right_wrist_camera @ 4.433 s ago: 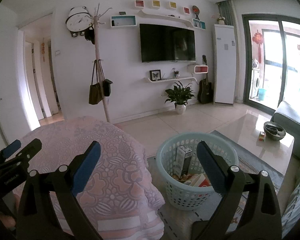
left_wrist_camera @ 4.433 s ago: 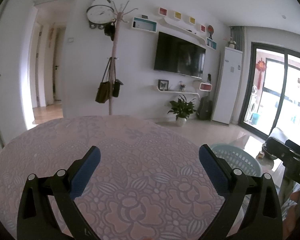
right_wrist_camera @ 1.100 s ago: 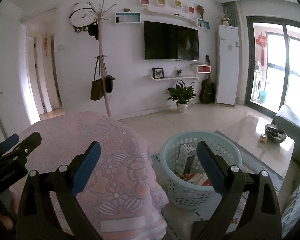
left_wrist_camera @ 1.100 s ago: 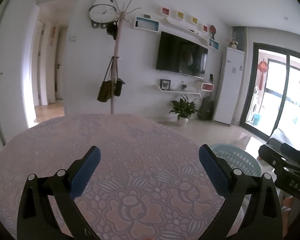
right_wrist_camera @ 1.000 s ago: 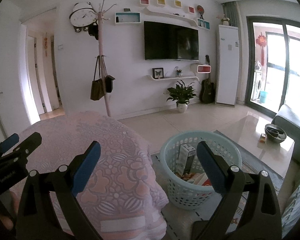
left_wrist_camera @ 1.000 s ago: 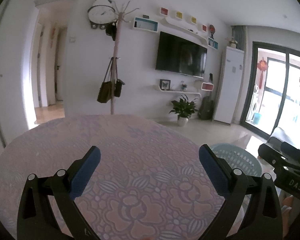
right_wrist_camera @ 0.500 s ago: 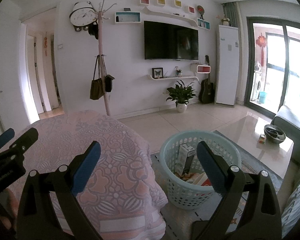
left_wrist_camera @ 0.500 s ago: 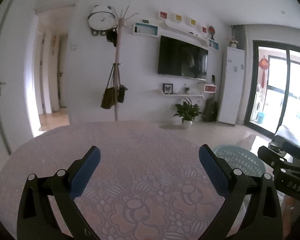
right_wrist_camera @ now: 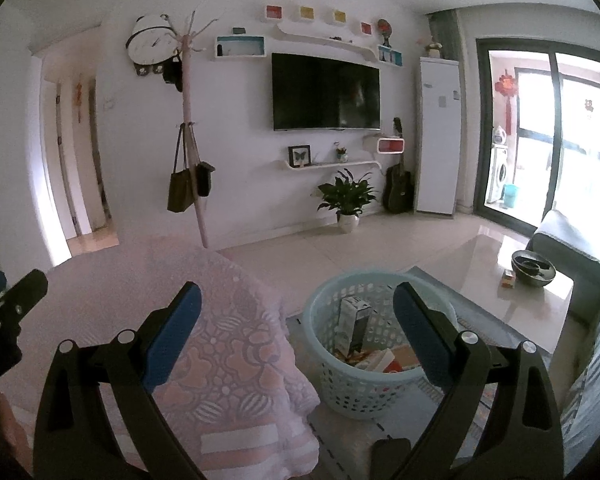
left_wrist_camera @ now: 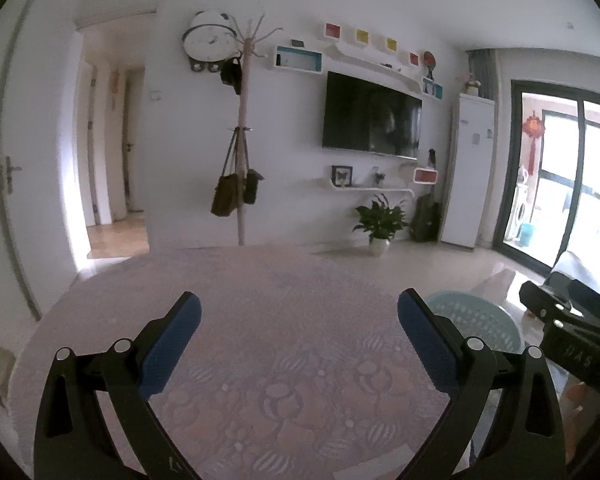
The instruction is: Collect trash
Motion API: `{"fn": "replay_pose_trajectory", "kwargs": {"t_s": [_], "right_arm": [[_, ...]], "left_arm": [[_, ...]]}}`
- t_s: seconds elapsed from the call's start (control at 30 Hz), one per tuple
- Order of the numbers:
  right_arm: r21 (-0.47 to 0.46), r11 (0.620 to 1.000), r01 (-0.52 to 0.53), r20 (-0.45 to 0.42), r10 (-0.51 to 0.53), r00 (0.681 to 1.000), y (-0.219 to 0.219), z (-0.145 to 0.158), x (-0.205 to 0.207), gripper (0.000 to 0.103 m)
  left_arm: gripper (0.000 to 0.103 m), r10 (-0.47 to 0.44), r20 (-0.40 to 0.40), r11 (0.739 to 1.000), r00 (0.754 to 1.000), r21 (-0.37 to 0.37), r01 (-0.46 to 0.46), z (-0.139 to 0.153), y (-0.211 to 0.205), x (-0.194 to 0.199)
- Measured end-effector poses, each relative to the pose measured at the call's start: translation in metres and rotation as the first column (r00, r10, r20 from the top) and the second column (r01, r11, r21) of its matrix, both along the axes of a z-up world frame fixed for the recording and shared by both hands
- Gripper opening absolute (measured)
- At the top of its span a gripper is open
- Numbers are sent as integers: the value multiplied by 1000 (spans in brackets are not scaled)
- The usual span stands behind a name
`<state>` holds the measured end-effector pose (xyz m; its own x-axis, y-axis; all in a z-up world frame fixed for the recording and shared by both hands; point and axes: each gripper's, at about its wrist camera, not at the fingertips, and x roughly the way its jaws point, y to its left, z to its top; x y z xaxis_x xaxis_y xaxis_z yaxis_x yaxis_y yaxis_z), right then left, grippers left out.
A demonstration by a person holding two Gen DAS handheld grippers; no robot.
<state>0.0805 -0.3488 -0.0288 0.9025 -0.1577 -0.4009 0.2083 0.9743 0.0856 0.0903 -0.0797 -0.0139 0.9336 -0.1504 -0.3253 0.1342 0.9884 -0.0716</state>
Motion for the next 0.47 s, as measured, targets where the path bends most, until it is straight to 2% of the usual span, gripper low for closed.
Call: {"fn": "replay_pose_trajectory", "kwargs": {"t_s": [0.1,0.23,0.47], "right_arm": [[18,1000,2,-1,-2,1000,-3,2,-6,92],[37,999,-3,6,3,1000,-4,7,-14,92],[36,999,-17,32,16,999,-1,17,-28,92]], "left_arm": [[95,14,0,1000,1000,-10,-14,3,4,-10],[95,29,12,999,1000,20,-29,7,7,-23],[95,23,-26,999,999,-27,-24,8,25,-33]]}}
